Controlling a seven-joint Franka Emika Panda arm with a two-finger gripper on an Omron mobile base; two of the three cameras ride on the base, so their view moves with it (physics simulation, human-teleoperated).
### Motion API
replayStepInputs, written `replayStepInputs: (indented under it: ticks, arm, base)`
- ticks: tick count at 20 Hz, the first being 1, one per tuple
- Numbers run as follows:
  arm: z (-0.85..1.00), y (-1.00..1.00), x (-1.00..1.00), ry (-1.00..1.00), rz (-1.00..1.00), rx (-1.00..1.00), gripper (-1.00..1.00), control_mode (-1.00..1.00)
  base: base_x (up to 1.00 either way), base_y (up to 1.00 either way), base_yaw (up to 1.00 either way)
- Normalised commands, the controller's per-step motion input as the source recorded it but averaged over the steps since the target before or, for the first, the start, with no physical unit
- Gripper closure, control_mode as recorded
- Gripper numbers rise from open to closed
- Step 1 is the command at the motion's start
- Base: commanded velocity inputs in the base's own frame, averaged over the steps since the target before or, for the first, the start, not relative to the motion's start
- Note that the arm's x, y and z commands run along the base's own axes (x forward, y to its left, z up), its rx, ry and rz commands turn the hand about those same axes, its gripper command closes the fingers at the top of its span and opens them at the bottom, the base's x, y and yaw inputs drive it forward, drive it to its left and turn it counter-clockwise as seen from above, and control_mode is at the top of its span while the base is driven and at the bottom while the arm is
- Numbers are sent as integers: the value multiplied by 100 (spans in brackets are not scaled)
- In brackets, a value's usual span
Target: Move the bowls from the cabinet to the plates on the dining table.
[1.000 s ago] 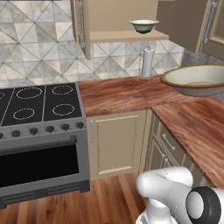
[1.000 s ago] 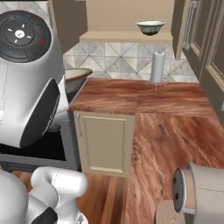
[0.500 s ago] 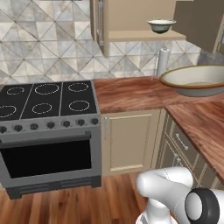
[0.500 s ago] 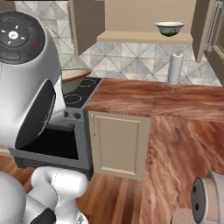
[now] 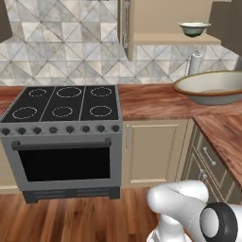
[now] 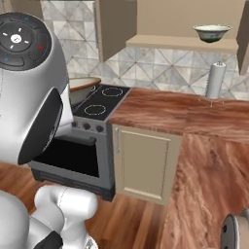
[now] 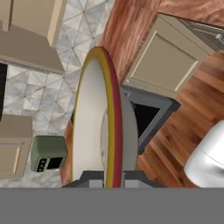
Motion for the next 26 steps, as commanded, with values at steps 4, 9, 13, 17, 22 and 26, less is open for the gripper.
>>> replayStepInputs:
  ticks: [4, 9, 13, 17, 22, 26]
  arm:
    - [0, 0, 0, 0, 0, 0, 100, 100]
    - [0, 0, 0, 0, 0, 0, 100, 100]
    - [0, 0, 0, 0, 0, 0, 100, 100]
    - [0, 0, 0, 0, 0, 0, 100, 100]
    - [0, 0, 0, 0, 0, 0, 100, 100]
    - [0, 0, 0, 0, 0, 0, 100, 100]
  base:
    - [0, 0, 25]
    - [0, 0, 25]
    - [0, 0, 25]
    - [0, 0, 25]
    - [0, 0, 25]
    - [0, 0, 25]
